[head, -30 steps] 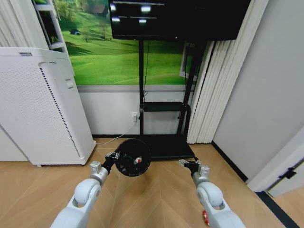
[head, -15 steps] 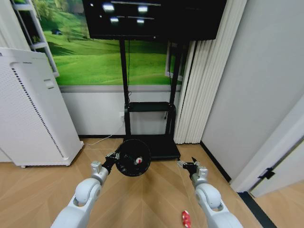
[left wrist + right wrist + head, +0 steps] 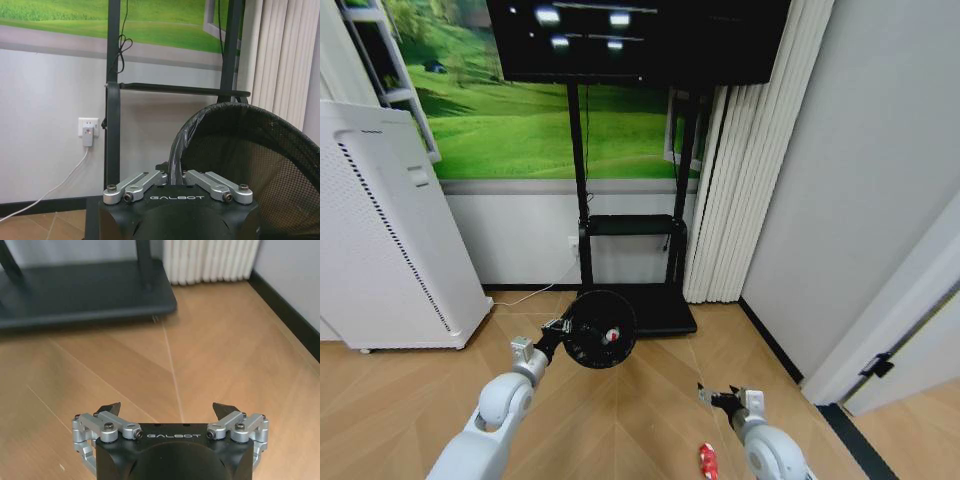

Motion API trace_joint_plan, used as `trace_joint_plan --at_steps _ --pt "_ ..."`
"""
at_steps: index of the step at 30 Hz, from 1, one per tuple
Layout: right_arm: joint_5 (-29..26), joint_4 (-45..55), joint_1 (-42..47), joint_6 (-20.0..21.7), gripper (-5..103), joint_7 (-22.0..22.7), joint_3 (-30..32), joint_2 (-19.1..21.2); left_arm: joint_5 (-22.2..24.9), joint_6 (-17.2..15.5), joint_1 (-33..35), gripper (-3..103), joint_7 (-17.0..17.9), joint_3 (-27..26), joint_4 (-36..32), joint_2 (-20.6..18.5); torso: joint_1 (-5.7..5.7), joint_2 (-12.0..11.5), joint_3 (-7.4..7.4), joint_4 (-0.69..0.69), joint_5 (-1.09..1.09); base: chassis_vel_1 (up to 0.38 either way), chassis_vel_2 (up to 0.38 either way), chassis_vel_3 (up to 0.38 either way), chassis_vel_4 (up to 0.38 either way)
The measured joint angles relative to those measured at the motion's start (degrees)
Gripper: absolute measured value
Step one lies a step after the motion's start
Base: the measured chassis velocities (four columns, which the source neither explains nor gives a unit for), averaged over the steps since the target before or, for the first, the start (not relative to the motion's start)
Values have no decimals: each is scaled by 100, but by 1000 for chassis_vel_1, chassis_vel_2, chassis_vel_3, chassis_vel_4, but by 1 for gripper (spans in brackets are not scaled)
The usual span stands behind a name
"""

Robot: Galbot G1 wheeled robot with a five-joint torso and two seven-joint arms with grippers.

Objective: Pick up the trash bin and place the garbage on the floor into it.

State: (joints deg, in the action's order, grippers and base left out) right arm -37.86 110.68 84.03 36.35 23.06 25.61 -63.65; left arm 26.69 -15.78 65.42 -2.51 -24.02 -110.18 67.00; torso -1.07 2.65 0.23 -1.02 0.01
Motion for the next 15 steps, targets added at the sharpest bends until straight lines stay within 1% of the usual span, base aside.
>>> trace_joint_plan --at_steps 6,9,13,15 --pt "-165 -486 18 102 100 56 -98 119 0 5 13 4 -3 0 -67 15 0 0 0 0 0 0 0 0 0" --pt "-185 -751 -12 113 100 13 -156 82 3 6 16 4 -3 -10 -82 14 0 0 0 1 0 0 0 0 0" --pt "-102 -1098 -80 -11 100 -149 -233 -16 7 7 34 4 -3 -11 -105 17 0 0 0 0 0 0 0 0 0" --pt "248 -1333 -102 -504 100 -715 -250 -72 17 8 55 4 -4 -9 -133 16 0 0 0 1 -1 0 0 0 0"
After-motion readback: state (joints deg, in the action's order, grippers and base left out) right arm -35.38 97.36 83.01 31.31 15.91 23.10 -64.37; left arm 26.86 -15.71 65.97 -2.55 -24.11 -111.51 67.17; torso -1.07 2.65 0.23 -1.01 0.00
